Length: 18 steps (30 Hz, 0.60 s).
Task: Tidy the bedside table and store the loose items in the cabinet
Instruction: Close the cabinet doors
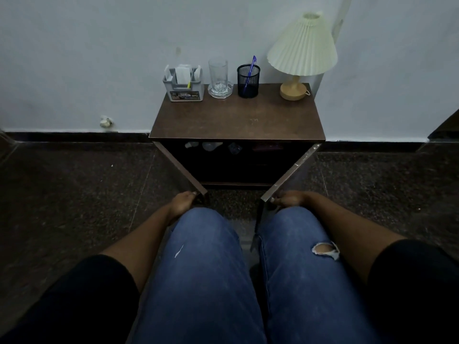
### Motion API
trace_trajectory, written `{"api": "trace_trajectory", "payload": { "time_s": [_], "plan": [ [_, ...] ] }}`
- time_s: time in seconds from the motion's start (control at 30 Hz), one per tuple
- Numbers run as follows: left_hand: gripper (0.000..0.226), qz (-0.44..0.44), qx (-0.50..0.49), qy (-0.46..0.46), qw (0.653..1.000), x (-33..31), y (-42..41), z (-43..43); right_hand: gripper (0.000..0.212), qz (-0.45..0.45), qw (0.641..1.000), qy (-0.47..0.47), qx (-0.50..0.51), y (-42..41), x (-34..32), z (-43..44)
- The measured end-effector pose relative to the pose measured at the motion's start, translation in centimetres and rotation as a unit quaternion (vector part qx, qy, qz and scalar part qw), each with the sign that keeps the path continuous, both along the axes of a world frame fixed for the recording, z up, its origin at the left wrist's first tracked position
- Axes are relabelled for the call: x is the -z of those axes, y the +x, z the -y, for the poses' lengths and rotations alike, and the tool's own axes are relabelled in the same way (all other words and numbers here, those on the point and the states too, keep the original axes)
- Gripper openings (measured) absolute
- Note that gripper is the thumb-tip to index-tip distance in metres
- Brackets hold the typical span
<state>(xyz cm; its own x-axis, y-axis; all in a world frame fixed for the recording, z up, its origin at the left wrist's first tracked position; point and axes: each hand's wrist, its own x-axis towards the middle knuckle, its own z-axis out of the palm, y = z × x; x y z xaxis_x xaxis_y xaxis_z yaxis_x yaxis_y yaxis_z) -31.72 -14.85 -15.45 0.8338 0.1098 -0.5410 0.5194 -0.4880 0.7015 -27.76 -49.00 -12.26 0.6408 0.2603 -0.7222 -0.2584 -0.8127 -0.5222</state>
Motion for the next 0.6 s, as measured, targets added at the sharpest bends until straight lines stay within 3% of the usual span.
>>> {"api": "trace_trajectory", "payload": {
  "time_s": [0.1,0.23,0.6],
  "plan": [
    [0.039,-0.019,-0.062,-0.094,0.993,0.9,1.4,1.4,0.040,-0.052,0.994,0.059,0.069,0.7,1.7,-1.2],
    [0.040,-0.085,-0.078,-0.125,0.985,1.4,3.4,2.9,0.040,-0.085,0.990,0.057,0.092,2.0,1.1,-2.7],
    [0.038,-0.108,-0.099,-0.123,0.981,1.7,8.9,6.0,0.036,0.011,0.958,0.136,0.253,5.4,3.5,-7.0]
  ]
}}
